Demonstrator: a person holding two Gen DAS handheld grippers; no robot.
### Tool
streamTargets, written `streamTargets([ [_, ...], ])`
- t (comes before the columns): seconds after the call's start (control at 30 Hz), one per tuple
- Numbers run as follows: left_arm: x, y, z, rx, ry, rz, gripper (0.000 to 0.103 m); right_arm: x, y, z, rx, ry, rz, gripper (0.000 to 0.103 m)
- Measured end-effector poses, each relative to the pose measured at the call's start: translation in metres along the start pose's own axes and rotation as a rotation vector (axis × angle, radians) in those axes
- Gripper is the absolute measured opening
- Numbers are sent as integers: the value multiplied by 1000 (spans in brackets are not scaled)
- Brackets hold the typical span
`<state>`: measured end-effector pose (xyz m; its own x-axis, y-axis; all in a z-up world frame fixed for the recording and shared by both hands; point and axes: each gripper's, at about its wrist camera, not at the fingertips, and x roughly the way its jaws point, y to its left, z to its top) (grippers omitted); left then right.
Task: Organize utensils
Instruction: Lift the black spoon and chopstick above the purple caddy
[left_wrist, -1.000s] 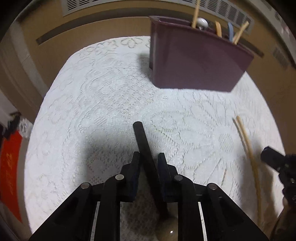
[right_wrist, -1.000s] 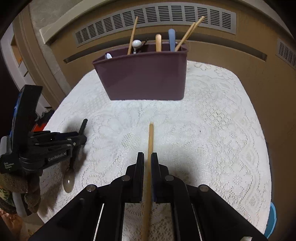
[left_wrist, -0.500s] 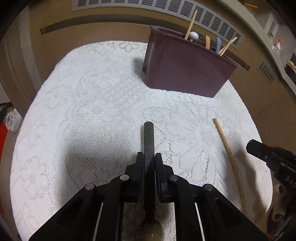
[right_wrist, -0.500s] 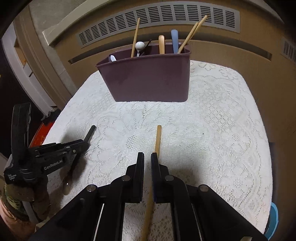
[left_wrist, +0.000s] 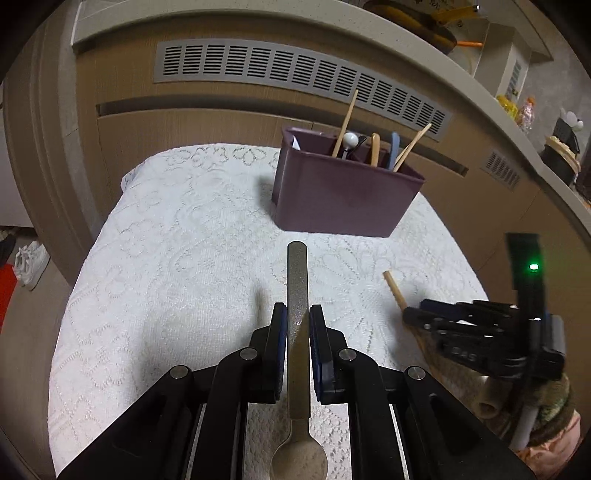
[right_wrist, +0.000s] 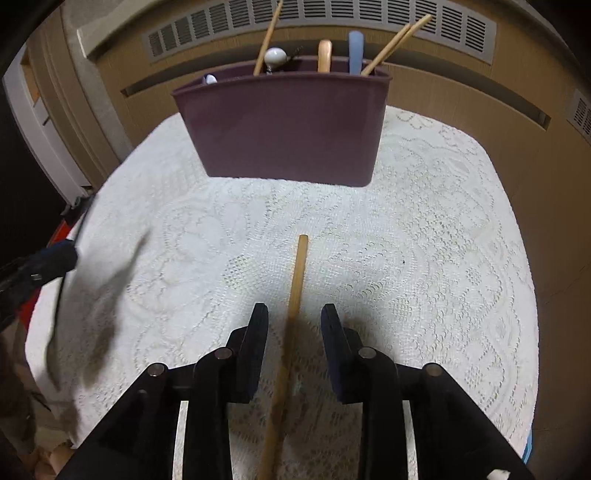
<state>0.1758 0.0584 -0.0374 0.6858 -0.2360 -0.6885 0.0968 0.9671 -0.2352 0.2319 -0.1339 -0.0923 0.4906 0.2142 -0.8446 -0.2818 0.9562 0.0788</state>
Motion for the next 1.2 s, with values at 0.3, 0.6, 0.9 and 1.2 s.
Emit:
streamTargets([
  [0.3, -8, 1, -1, 3, -22, -3, 12, 10, 15, -5, -70, 30, -72, 27],
  [0.6, -25, -6, -1, 23, -51, -5, 12, -22, 15, -18, -76, -22, 5, 6],
  [0.9, -39, -14, 1, 29, -73, -13, 12, -75, 13, -21, -67, -150, 39, 7],
  [1.2, -65, -18, 12, 39, -142, -49, 12, -104, -3, -14, -5, -237, 98, 7],
])
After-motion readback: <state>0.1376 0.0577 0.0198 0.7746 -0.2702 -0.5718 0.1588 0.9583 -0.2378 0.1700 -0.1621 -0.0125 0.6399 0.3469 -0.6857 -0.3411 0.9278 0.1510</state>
